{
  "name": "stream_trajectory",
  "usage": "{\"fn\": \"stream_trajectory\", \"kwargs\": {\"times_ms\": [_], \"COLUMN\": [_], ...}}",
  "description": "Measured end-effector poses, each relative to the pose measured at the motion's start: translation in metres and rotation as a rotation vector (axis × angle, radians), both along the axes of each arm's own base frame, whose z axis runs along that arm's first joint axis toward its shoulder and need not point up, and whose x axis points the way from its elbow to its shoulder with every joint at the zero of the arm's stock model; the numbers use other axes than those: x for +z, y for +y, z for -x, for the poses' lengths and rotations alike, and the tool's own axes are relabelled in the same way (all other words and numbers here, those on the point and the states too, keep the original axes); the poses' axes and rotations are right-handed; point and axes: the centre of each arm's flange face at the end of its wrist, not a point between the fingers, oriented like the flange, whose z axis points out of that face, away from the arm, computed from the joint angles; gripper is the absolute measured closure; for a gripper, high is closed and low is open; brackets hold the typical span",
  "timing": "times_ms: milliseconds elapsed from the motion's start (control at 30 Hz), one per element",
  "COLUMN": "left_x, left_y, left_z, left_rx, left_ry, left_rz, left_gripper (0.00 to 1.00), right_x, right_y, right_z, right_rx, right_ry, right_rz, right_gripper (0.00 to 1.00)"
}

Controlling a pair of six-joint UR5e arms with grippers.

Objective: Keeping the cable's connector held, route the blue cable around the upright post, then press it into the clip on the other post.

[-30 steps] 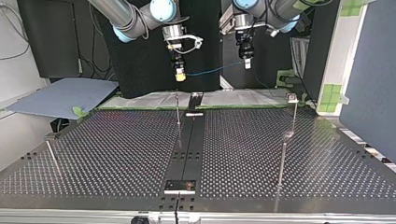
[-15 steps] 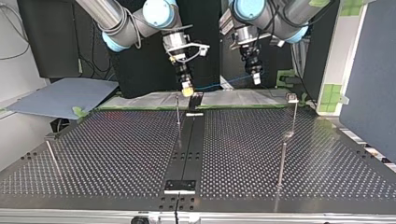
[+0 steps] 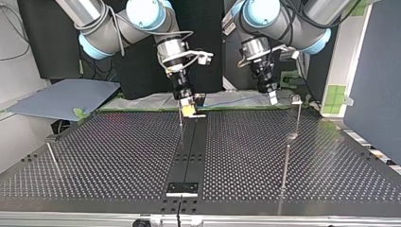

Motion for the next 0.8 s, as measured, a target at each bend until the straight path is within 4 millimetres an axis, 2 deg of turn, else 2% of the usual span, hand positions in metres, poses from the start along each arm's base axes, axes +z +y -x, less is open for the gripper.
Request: {"fn": "stream_trajectory", "kwargs": {"times_ms": [333, 500, 667, 800], "left_x": [0.05, 0.087, 0.124, 0.144], "left_y": [0.031, 0.046, 0.063, 0.075], "left_z": [-0.011, -0.018, -0.021, -0.026], "left_rx": [0.028, 0.031, 0.033, 0.035], "left_ry": [-0.048, -0.092, -0.136, -0.152], "left_rz": [0.008, 0.008, 0.002, -0.009], "left_gripper": [1.0, 1.0, 1.0, 1.0], "right_x": [0.035, 0.046, 0.067, 0.082], "right_y": [-0.006, -0.007, -0.012, -0.015], "right_z": [-0.011, -0.013, -0.018, -0.021], "right_rx": [0.074, 0.098, 0.109, 0.12], "right_ry": [-0.028, -0.025, -0.056, -0.087], "right_rz": [-0.029, -0.042, -0.037, -0.029], "right_gripper": [1.0, 1.0, 1.0, 1.0]}}
